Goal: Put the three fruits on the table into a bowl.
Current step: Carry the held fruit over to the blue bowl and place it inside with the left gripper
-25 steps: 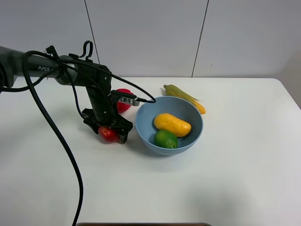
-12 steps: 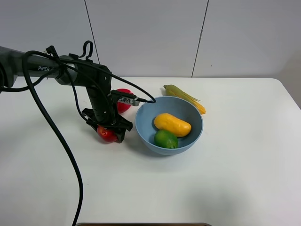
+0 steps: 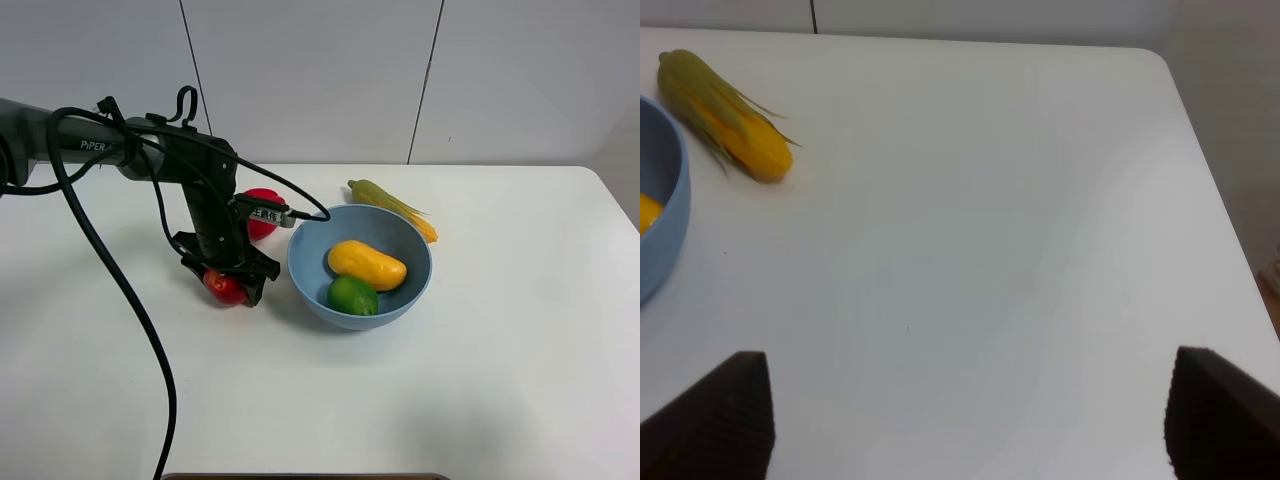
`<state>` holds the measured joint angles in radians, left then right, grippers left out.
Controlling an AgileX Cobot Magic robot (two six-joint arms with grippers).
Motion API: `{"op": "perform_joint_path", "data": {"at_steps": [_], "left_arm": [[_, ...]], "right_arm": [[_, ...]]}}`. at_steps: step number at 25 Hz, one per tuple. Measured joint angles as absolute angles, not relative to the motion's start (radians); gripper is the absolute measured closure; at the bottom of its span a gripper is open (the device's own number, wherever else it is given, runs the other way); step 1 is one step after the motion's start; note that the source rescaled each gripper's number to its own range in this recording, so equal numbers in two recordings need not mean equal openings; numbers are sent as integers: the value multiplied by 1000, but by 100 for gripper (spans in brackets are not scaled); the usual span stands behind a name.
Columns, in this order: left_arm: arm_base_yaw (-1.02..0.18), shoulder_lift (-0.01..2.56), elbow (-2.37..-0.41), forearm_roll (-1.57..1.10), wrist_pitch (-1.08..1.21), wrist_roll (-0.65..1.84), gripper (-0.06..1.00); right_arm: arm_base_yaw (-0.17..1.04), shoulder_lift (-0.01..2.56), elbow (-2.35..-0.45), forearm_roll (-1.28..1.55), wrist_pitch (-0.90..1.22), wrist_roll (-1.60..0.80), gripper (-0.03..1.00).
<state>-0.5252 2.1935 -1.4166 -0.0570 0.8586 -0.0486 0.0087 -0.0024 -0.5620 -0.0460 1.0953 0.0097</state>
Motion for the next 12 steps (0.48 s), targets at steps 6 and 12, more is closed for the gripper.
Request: {"op": "perform_joint_path", "data": {"at_steps": [6,12], "left_arm": [[-525,2146,-1417,-19,870,-59,68],[-525,2072,-1417,21,881,-79,68]], "right_arm": [[9,-2,-562,-46,1095,10,46],[9,-2,-562,-46,1095,10,46]]}}
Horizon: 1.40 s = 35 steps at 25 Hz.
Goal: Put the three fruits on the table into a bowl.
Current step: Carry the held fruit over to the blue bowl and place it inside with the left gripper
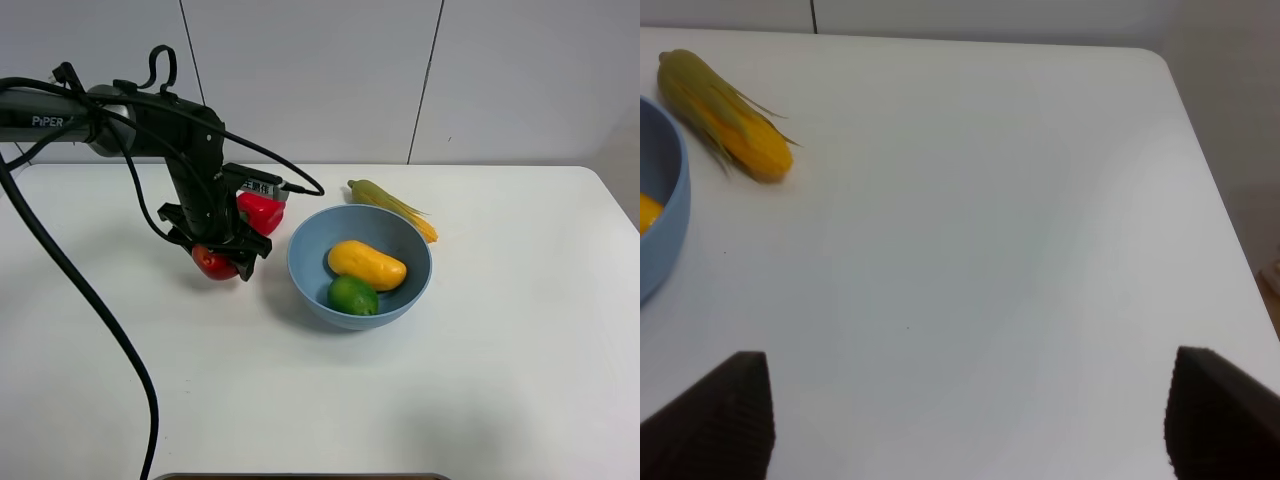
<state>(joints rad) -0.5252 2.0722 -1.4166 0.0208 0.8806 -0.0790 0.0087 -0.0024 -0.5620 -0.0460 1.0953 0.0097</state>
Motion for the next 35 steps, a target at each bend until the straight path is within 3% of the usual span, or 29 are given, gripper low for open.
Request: {"op": "perform_joint_path", "data": {"at_steps": [18,35], "left_arm": [[-527,1815,-1417,-126,898,-110,68],[-749,1859,-1474,-160,690,-105,68]], "right_arm": [[9,-2,-562,-46,1095,10,46],[9,-2,-562,-46,1095,10,46]]}}
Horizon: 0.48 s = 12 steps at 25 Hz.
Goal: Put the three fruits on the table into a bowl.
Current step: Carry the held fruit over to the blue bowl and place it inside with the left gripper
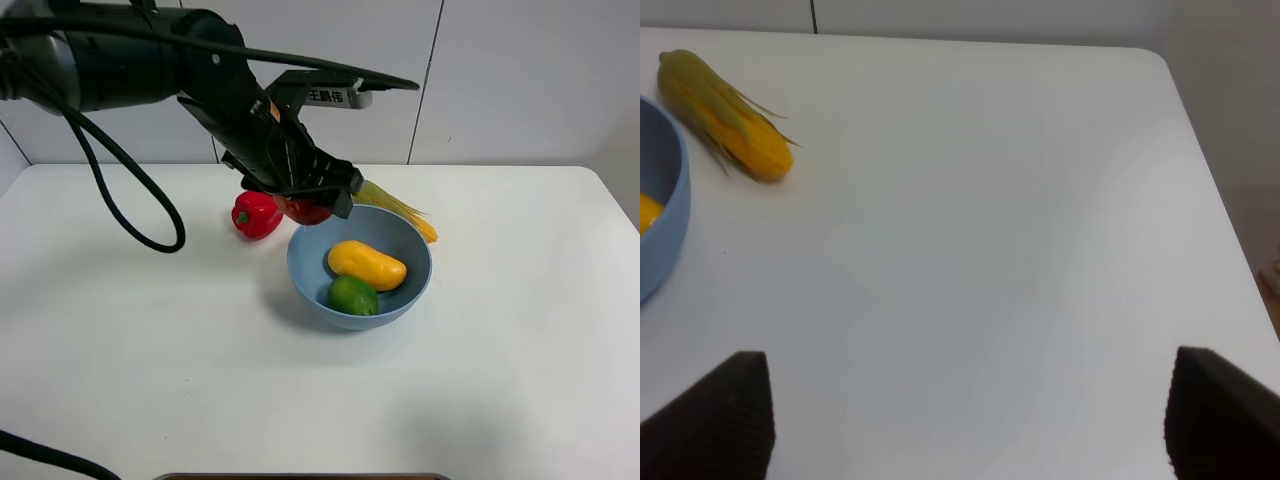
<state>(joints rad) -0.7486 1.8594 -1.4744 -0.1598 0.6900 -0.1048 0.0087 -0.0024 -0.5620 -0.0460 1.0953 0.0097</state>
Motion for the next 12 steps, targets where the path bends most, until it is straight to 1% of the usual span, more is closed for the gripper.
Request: {"op": "perform_joint_path", "data": {"at_steps": [5,12], "left_arm": [[-785,1933,-1474,-162,656,-106,68],[-795,2016,-1474,-167,621,-105,68]], "right_arm": [[9,-2,-562,-46,1095,10,46],[9,-2,-562,-46,1095,10,46]]}}
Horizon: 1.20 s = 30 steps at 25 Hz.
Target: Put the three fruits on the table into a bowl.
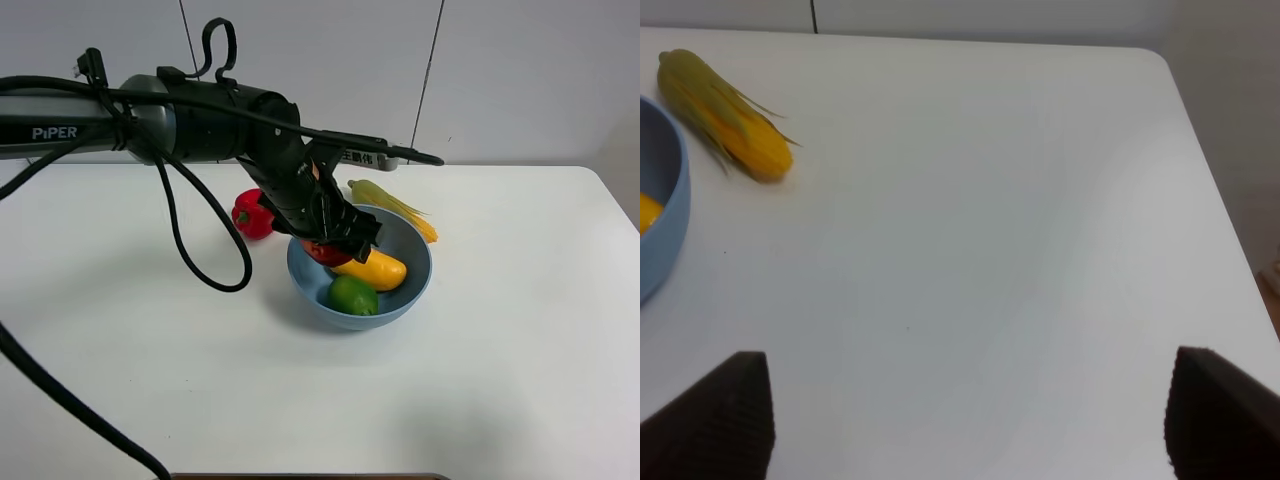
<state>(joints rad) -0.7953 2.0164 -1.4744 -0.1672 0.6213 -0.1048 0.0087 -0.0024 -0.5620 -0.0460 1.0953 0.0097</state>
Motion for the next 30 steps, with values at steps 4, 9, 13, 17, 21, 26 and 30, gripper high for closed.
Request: {"op": "perform_joint_path", "data": {"at_steps": [4,9,13,17,21,26,30], "left_arm": [[-795,2044,-1474,-166,612,-105,68],[-795,2055,-1474,-166,612,-105,56],[-795,2055,-1474,-167,612,-105,14],[-795,2044,-1474,-167,634,-99,-2],[-795,1995,-1474,-166,661,-90,-4],[-766,1898,-1474,-162,740,-86,-4],[-716,1818,-1474,-156,859,-86,-4]], "right_arm": [[9,-2,-562,-46,1095,10,46],[9,-2,-562,-46,1095,10,46],[9,-2,-562,-46,1095,10,46],[9,-2,-562,-46,1095,10,46],[9,-2,-562,-46,1095,10,46],[9,-2,-562,-46,1095,10,46],[9,-2,-562,-46,1095,10,46]]}}
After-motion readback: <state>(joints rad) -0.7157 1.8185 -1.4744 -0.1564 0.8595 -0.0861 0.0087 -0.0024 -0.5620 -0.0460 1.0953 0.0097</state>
